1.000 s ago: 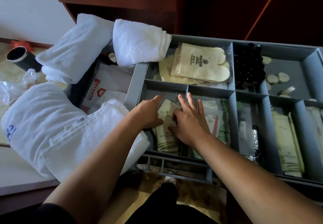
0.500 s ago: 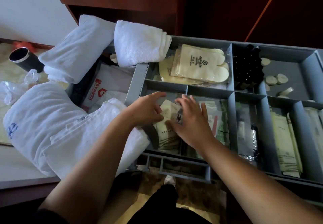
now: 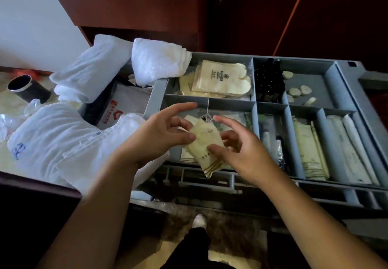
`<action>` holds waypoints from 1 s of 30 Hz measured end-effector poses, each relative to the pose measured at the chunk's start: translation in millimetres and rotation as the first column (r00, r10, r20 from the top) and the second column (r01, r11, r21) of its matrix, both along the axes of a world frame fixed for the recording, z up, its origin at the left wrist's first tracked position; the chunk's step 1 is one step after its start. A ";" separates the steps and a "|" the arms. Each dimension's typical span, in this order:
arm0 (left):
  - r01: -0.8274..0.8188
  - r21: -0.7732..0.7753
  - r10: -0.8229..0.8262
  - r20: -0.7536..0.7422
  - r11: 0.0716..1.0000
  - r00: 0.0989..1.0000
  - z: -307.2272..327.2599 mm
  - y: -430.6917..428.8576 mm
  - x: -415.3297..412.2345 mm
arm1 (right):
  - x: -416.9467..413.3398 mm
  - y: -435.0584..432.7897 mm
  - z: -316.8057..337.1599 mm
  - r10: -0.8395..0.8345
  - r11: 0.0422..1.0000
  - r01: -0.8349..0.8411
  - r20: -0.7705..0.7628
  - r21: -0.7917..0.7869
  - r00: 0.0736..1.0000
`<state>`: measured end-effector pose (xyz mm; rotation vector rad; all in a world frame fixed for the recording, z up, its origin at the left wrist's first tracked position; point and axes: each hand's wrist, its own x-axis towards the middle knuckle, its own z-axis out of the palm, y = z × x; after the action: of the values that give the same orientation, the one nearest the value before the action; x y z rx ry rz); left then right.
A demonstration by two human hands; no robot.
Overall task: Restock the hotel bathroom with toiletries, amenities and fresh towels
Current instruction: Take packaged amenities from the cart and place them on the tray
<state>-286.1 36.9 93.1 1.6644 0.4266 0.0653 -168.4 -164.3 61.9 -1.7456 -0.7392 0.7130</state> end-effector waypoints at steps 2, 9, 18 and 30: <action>-0.011 -0.075 0.013 0.030 0.997 0.999 -7.1 -21.2 -11.2 | -15.2 -21.8 1.2 -0.008 1.000 0.008 -0.034 -0.003 0.999; -0.026 -0.130 0.024 -0.013 0.991 1.000 -37.9 -121.4 -71.9 | -77.1 -97.4 -15.3 -0.143 0.989 0.147 -0.117 0.026 0.983; -0.244 -0.117 0.242 -0.024 0.963 0.970 -71.9 -243.6 -144.1 | -154.0 -185.8 -41.9 -0.273 0.961 0.276 -0.158 -0.006 0.949; -0.366 -0.151 0.359 -0.069 0.918 0.931 -46.8 -293.2 -233.3 | -221.7 -226.8 -33.4 -0.034 0.999 0.035 -0.205 0.004 0.978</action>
<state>-519.4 -256.3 46.3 1.4114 0.7497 0.2663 -390.1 -391.1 28.5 -1.6441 -0.5684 0.8509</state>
